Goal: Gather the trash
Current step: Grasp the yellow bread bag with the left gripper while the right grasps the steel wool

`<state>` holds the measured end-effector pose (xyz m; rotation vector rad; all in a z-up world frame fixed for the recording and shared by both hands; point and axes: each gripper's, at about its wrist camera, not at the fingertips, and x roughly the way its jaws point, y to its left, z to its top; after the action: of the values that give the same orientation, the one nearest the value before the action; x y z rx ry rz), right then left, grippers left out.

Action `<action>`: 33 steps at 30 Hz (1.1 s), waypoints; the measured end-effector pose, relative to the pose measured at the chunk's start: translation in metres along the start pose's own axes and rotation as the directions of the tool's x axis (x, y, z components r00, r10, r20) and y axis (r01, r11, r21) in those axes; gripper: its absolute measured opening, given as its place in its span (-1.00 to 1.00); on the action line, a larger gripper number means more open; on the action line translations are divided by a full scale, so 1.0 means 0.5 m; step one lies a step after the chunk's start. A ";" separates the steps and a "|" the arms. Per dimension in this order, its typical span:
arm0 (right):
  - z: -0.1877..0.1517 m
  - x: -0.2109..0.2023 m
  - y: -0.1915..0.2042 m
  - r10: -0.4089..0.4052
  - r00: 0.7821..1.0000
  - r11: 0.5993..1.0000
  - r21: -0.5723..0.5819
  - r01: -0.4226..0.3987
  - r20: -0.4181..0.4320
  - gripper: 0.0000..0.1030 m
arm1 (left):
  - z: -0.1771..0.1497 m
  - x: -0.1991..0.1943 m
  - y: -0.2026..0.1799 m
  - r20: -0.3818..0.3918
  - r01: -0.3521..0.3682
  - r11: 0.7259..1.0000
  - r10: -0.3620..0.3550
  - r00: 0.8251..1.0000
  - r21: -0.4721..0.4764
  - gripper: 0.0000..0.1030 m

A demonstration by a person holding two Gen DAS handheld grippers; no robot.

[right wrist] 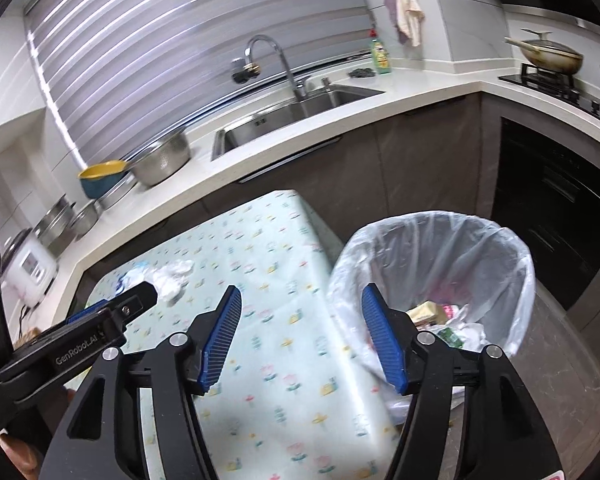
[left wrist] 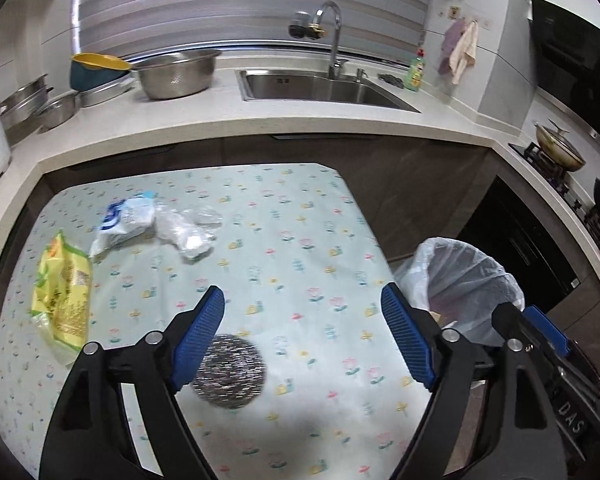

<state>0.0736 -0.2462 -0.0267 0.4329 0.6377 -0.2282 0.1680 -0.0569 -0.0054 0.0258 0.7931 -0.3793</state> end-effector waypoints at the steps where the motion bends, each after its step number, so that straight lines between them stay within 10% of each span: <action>1: -0.004 0.002 0.012 0.008 1.000 1.000 -0.009 -0.008 -0.005 0.25 | -0.001 -0.005 0.014 0.003 -0.008 1.000 0.008 1.000 -0.008 0.50; 33: -0.184 0.188 0.308 0.020 0.967 0.983 -0.174 -0.066 -0.254 0.47 | -0.092 -0.010 0.499 -0.100 -0.318 0.917 0.302 0.948 -0.242 0.70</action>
<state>0.1505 -0.0746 -0.1016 0.3018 0.8896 -0.0723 0.2186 0.1845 -0.0638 -0.0786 0.8777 0.0277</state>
